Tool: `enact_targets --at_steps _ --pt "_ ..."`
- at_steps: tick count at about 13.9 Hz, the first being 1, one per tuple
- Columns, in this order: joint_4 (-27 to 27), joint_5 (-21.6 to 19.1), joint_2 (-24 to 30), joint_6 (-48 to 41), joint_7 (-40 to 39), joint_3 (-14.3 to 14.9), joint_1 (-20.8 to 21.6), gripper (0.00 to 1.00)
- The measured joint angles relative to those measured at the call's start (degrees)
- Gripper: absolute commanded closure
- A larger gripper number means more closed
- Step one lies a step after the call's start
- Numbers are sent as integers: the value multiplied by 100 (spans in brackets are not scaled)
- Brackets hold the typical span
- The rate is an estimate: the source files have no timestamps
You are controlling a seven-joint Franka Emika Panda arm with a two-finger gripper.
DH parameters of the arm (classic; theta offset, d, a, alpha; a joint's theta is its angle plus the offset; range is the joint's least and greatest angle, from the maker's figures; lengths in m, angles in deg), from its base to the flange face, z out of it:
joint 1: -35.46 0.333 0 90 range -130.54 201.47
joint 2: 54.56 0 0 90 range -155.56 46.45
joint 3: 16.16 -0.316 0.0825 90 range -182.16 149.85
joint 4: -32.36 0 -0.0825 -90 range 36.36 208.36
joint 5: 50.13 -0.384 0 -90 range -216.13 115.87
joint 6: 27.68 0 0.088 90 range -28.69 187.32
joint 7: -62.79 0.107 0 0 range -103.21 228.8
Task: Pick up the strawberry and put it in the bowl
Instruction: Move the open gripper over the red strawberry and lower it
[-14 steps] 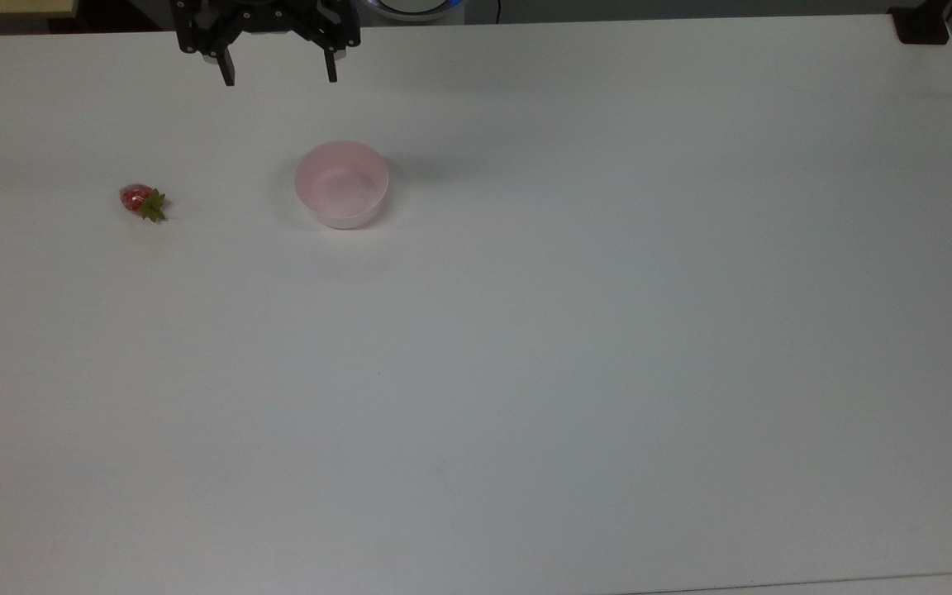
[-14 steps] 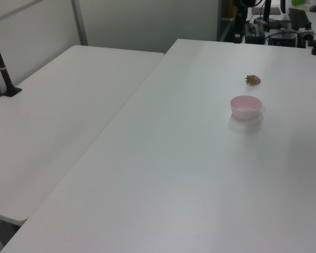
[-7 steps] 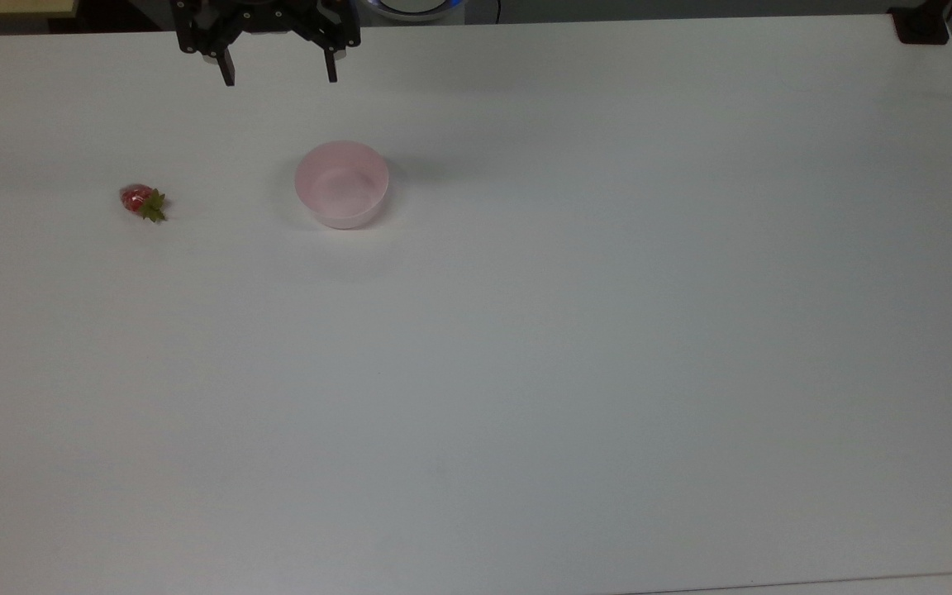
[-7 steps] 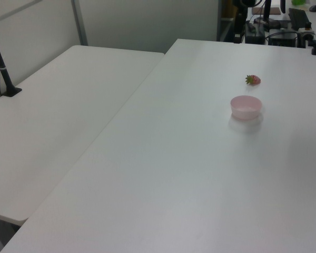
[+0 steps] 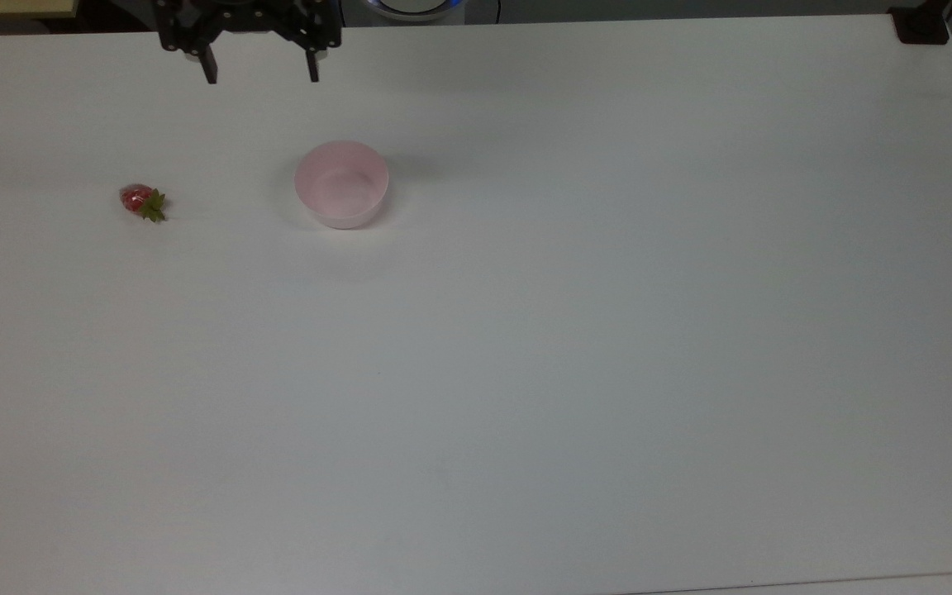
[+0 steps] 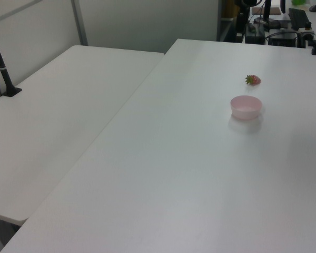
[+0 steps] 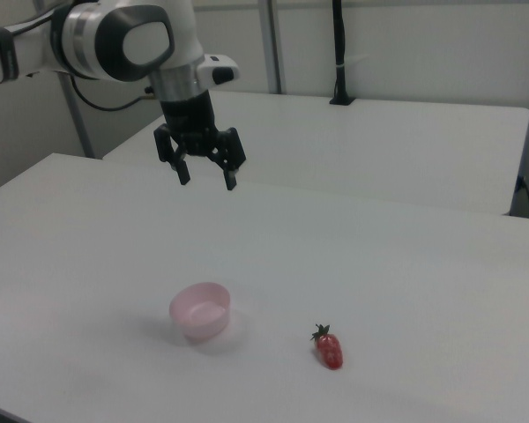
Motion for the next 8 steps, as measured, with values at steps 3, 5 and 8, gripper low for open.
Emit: enact_targets --at_steps 3,5,8 --pt "185 0 -108 50 -217 388 -9 0" --pt "271 1 -339 568 -449 721 -29 0" --pt "443 2 -769 1281 -2023 1188 -87 0"
